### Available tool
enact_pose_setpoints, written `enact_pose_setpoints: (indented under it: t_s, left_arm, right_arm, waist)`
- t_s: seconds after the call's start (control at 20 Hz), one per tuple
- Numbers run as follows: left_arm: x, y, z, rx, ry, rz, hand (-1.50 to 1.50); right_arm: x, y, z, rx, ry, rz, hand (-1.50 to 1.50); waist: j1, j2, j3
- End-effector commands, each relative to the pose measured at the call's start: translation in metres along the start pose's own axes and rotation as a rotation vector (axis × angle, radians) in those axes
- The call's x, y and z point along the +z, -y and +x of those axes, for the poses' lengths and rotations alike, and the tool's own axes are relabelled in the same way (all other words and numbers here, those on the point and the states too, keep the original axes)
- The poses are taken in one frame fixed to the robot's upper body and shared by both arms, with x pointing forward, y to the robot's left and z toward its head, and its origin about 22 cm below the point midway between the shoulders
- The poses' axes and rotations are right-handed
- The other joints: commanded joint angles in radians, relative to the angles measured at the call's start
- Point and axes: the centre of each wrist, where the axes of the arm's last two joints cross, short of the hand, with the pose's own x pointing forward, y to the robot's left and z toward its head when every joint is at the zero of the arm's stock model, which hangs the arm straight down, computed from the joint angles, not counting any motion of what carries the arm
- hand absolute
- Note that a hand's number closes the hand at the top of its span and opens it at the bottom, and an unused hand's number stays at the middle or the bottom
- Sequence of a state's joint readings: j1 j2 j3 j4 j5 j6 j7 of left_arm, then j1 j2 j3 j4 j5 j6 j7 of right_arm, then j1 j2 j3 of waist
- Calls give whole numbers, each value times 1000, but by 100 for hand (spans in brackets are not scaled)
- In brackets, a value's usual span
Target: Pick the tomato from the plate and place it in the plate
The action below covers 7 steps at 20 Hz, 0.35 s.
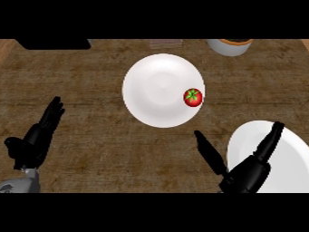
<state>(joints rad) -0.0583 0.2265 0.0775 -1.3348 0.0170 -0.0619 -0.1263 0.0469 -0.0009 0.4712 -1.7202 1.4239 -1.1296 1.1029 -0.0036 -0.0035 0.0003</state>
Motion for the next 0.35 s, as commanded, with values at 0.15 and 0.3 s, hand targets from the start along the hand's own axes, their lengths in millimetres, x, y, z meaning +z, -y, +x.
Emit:
enact_pose_setpoints:
  t_s: [0.15,0.3]
  left_arm:
    - [9,11,-11,0,0,-9,0]
    - [12,4,-3,-6,10,-3,0]
  right_arm:
    - [37,23,-20,-36,-55,2,-150]
    - [38,21,-35,-32,-27,-32,-150]
  waist:
    - [0,2,0]
    - [3,2,0]
